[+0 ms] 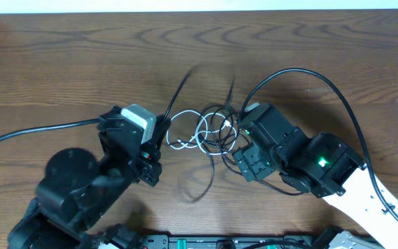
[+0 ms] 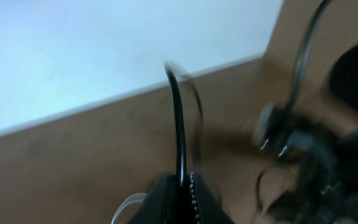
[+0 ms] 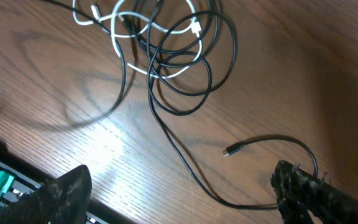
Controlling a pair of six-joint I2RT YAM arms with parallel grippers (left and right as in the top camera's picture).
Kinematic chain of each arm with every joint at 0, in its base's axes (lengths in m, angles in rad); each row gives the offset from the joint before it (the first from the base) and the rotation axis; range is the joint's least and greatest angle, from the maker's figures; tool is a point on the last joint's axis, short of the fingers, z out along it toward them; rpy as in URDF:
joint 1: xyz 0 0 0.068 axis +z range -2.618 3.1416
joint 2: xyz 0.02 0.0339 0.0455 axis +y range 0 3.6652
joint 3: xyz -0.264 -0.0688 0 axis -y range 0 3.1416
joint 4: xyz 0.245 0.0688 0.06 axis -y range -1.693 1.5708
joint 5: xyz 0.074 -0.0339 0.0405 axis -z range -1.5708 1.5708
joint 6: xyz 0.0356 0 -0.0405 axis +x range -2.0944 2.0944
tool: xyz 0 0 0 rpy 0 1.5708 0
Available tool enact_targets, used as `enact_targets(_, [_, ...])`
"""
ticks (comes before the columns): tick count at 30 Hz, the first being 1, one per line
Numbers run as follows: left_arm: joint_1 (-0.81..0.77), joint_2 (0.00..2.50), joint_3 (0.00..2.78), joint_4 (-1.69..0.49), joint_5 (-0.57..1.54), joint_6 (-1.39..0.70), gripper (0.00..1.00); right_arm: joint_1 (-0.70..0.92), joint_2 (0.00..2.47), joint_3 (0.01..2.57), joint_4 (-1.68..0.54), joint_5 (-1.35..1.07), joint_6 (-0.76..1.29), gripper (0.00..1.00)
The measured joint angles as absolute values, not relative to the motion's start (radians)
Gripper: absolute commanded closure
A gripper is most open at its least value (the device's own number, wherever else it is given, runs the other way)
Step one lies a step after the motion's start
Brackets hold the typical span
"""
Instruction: Untangle cables
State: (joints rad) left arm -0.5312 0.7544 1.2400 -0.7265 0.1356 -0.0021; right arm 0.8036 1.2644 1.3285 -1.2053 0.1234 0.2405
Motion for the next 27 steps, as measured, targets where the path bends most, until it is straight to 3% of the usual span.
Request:
enact_targets(1, [-0.531, 0.759, 1.237, -0.754, 0.123, -0.002, 0.91, 0.804, 1.264, 1.328, -1.205, 0.123, 0.241, 0.09])
enact_targets(4, [-0.531, 0.785, 1.232, -0.822, 0.095, -0.003, 0.45, 0.804, 1.264, 1.328, -1.205, 0.123, 0.241, 0.06])
enact_targets(7, [-0.531, 0.818, 1.232, -0.865, 0.082, 0.000, 0.17, 0.804, 1.264, 1.328, -1.205, 0.124, 0.242, 0.01])
enact_targets(16, [-0.531, 0.905, 1.232, -0.954, 0.023, -0.008, 0.21, 0.802, 1.299, 1.323, -1.119, 0.166, 0.252, 0.01])
enact_targets(27, [-0.531, 0.897, 1.232, -1.082, -0.003, -0.091, 0.22, 0.789, 1.641, 1.253, -0.802, 0.088, 0.377, 0.02])
